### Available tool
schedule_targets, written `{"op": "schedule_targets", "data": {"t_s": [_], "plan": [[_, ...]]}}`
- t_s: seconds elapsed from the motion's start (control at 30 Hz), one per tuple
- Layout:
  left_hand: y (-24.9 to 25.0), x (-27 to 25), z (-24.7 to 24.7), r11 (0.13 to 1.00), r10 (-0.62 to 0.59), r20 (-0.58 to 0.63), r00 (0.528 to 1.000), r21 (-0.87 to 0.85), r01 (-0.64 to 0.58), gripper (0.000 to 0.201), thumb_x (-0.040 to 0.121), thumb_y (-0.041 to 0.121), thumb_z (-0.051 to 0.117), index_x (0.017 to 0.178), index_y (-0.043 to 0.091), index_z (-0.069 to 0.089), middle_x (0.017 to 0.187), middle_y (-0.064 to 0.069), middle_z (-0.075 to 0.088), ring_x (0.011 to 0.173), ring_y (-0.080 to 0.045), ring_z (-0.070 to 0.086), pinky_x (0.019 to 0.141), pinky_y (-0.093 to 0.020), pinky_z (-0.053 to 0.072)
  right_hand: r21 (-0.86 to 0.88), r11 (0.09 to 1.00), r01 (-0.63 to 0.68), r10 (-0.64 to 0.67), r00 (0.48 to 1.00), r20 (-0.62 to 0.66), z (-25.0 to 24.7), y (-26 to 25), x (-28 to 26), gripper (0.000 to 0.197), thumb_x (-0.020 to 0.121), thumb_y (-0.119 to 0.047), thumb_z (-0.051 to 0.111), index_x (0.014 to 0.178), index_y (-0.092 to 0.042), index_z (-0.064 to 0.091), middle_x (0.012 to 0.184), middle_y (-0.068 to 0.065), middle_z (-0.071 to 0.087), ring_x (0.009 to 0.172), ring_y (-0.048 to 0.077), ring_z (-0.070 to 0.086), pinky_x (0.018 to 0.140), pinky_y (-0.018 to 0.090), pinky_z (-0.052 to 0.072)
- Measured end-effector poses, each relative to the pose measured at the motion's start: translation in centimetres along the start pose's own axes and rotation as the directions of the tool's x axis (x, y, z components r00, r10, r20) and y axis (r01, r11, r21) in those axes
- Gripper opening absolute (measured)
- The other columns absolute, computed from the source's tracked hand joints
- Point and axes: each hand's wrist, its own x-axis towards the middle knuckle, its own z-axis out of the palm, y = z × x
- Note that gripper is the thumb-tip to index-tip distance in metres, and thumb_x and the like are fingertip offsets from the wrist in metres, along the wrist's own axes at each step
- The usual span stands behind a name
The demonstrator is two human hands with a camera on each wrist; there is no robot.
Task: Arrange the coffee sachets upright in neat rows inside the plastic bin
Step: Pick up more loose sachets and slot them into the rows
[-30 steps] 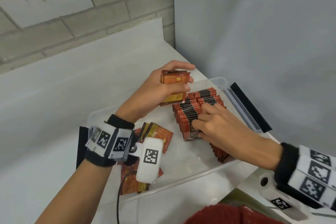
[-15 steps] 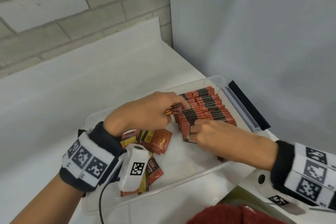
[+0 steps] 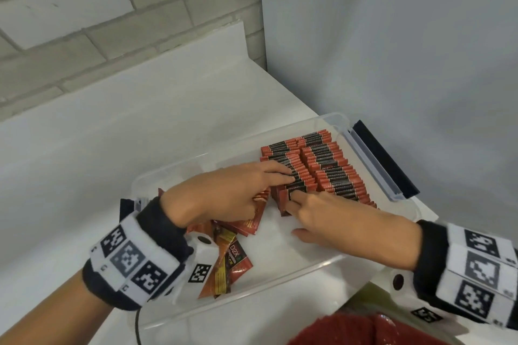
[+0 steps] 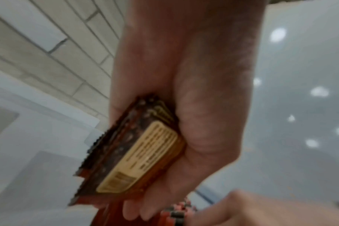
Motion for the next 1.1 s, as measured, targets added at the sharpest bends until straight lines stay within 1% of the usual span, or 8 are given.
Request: {"op": "schedule_targets", "data": {"t_s": [0.13,0.2,0.33,0.43,0.53,0.73,0.87,1.1], "plan": [[-1.4,-1.4,-0.8,0.891,-0.337,-0.217,0.916,-0.387,0.236,0.058,0.088,0.006,0.058,0.139,0.029,0.043,0.132,0.008,0.055,0.116,-0.009,0.053,0.091,-0.017,0.043,-0.031,0.999,0.025,-0.026,0.999,-0.036,-0.2,0.0,-0.1,0.046,0.103,-0.029,0.038,0.141,-0.004,0.037,0.129,0.012,0.046,0.105,0.027,0.058,0.090,0.034,0.049],[-2.3,-1.5,-0.5,0.738,-0.493,-0.105,0.864,-0.576,0.351,0.056,0.079,0.016,0.069,0.131,0.022,0.051,0.122,-0.003,0.064,0.110,-0.019,0.061,0.097,-0.035,0.049,-0.041,0.999,0.034,-0.035,0.999,-0.041,-0.3,-0.1,-0.1,0.045,0.104,-0.027,0.036,0.142,-0.004,0.035,0.130,0.012,0.046,0.106,0.027,0.058,0.090,0.033,0.047],[-1.1,-0.7,0.3,0.378,-0.451,0.143,0.881,-0.864,0.333,0.029,0.081,0.000,0.068,0.109,0.007,0.062,0.111,-0.023,0.065,0.095,-0.028,0.066,0.093,-0.043,0.052,-0.037,0.999,0.029,-0.030,0.999,-0.033,-0.3,0.0,0.0,0.043,0.104,-0.025,0.036,0.142,-0.004,0.036,0.130,0.012,0.046,0.107,0.028,0.057,0.090,0.034,0.049],[-0.5,0.4,0.6,0.263,-0.416,0.154,0.896,-0.923,0.281,0.026,0.083,-0.009,0.062,0.108,-0.002,0.065,0.100,-0.022,0.068,0.086,-0.029,0.066,0.085,-0.042,0.053,-0.024,0.999,0.024,-0.025,0.999,-0.045,0.0,0.2,0.1,0.040,0.103,-0.022,0.038,0.140,-0.005,0.040,0.130,0.010,0.048,0.108,0.027,0.058,0.092,0.035,0.049],[-0.5,0.6,0.7,0.207,-0.430,0.157,0.889,-0.941,0.266,0.021,0.083,-0.010,0.061,0.092,0.007,0.068,0.078,-0.010,0.071,0.074,-0.023,0.067,0.080,-0.040,0.054,-0.014,1.000,0.009,-0.009,1.000,-0.027,0.5,0.6,0.5,0.034,0.101,-0.016,0.042,0.133,-0.006,0.049,0.126,0.011,0.055,0.109,0.029,0.060,0.093,0.038,0.050],[-0.7,0.4,1.0,0.134,-0.471,0.178,0.864,-0.954,0.269,0.019,0.081,-0.009,0.064,0.090,0.007,0.065,0.097,-0.020,0.065,0.091,-0.033,0.064,0.093,-0.047,0.051,-0.011,1.000,-0.005,0.005,1.000,-0.011,0.4,0.8,0.5,0.030,0.099,-0.010,0.045,0.127,-0.005,0.054,0.120,0.012,0.062,0.106,0.030,0.062,0.092,0.039,0.051],[-0.3,-0.1,1.5,0.145,-0.392,0.241,0.888,-0.937,0.319,0.016,0.082,-0.009,0.063,0.095,-0.001,0.064,0.089,-0.020,0.063,0.079,-0.030,0.064,0.070,-0.037,0.056,-0.012,1.000,-0.016,0.016,1.000,-0.003,-0.2,0.8,0.2,0.029,0.100,-0.009,0.043,0.127,-0.008,0.056,0.117,0.010,0.062,0.107,0.026,0.061,0.093,0.036,0.050],[0.2,0.2,2.0,0.106,-0.368,0.223,0.903,-0.955,0.279,0.025,0.082,-0.011,0.061,0.103,0.001,0.067,0.093,-0.018,0.070,0.089,-0.030,0.065,0.098,-0.050,0.048,0.039,0.999,-0.020,0.020,1.000,-0.002,-0.8,1.2,0.1,0.030,0.097,-0.002,0.042,0.124,-0.007,0.054,0.113,0.010,0.060,0.102,0.025,0.061,0.088,0.031,0.050]]}}
